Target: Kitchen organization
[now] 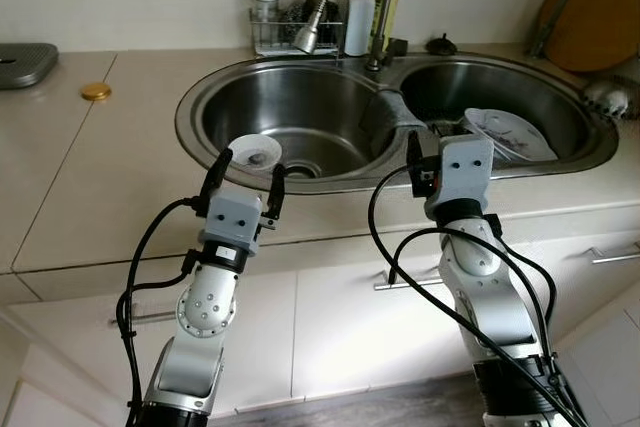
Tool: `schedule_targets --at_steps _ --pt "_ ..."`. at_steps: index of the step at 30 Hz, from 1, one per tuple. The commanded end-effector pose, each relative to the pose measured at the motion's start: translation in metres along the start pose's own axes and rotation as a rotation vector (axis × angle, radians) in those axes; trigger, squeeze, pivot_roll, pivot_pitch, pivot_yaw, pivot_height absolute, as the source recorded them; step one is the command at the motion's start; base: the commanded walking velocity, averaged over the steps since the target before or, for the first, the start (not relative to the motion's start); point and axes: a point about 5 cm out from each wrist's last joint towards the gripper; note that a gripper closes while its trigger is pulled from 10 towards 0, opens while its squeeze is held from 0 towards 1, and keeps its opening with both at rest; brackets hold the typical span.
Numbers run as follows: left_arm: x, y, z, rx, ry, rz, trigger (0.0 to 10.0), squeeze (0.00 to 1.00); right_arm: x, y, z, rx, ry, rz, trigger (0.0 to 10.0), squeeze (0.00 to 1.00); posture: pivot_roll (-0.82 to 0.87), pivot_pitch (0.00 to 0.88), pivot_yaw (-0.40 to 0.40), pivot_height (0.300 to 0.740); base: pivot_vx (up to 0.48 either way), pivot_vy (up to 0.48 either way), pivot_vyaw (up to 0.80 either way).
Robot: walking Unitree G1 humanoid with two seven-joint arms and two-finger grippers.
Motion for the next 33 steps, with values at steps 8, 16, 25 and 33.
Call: schedule_targets --at_steps 8,16,25,33 --pt "-0.001 -0.001 0.0 0.014 0.001 -0.003 10.0 0.0 -0.003 -0.004 -0.001 -0.019 0.009 -0.008 10.0 0.0 0.12 0.0 -0.064 0.74 0.0 0.0 0.0" --pt "-0.012 -0.001 -0.005 0.033 0.046 -0.037 10.0 0.0 -0.03 -0.012 -0.013 -0.058 0.106 0.017 10.0 0.0 0.1 0.0 -0.065 0.74 0.0 0.0 0.0" --pt "-0.04 0.012 -0.02 0.009 0.216 -0.041 10.0 0.0 -0.087 -0.042 -0.02 -0.158 0.238 -0.005 10.0 0.0 0.08 0.0 -0.058 0.74 0.0 0.0 0.0" --pt "-0.06 0.018 -0.027 0.014 0.329 -0.07 10.0 0.0 -0.103 -0.043 -0.021 -0.196 0.276 0.013 10.0 0.0 0.07 0.0 -0.027 0.74 0.0 0.0 0.0"
Point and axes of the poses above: a point about 5 cm out from each wrist's last joint towards the gripper, its own x axis pointing out of the wrist towards the gripper, its own z axis along the axis of the wrist's last joint, y = z × x, and after that the axes turned 5 degrees about x, right-handed
